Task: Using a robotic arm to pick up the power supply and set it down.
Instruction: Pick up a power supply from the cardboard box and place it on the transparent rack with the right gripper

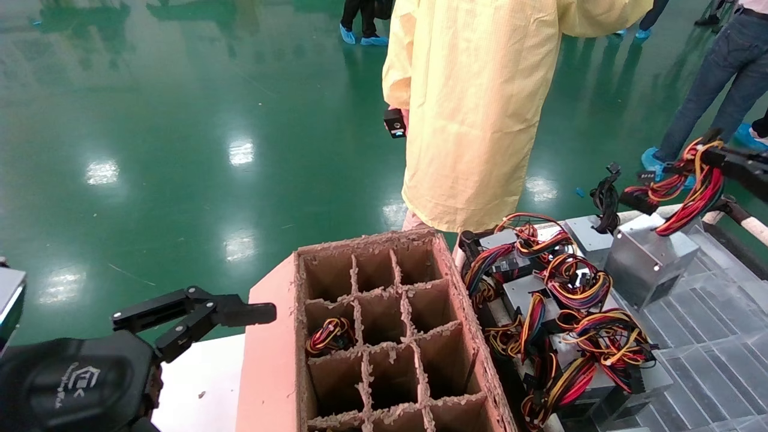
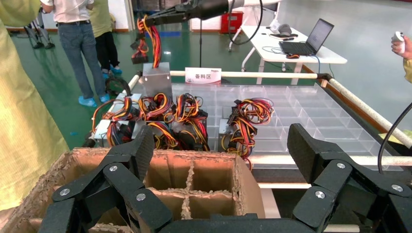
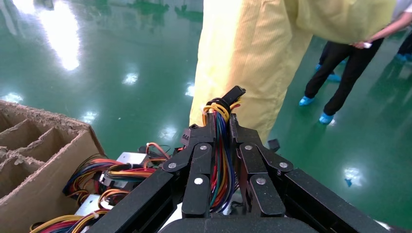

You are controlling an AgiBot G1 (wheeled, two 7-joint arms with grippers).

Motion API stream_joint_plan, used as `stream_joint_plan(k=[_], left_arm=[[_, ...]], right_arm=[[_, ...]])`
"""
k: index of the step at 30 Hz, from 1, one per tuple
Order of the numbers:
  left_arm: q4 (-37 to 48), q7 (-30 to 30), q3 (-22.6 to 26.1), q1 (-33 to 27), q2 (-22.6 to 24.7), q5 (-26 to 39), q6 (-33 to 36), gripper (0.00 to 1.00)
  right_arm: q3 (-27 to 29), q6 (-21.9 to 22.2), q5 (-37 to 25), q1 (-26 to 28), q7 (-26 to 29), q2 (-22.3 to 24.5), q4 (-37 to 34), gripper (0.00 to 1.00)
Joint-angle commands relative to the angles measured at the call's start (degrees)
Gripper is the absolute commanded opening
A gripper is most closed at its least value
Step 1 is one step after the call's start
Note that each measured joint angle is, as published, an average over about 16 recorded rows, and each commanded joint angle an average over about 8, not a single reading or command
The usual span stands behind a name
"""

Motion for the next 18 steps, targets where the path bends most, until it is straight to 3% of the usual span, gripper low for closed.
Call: stream_joint_plan(k=[1,11,18], left_arm=[[0.0,0.0,0.0,0.0,0.0,0.0,0.0,1.0],[0.0,0.0,0.0,0.0,0.0,0.0,0.0,1.0],[0.0,0.0,0.0,0.0,0.0,0.0,0.0,1.0]], right_arm=[[0.0,0.1,0.0,-0.3,-0.7,-0.5,-1.2,0.0],[0.7,0.6,1.1,-2.8,-2.1,-3.0,-5.9,0.0],[3.4,1.3,5.0,-6.7,-2.8,-4.2,-10.1,0.0]])
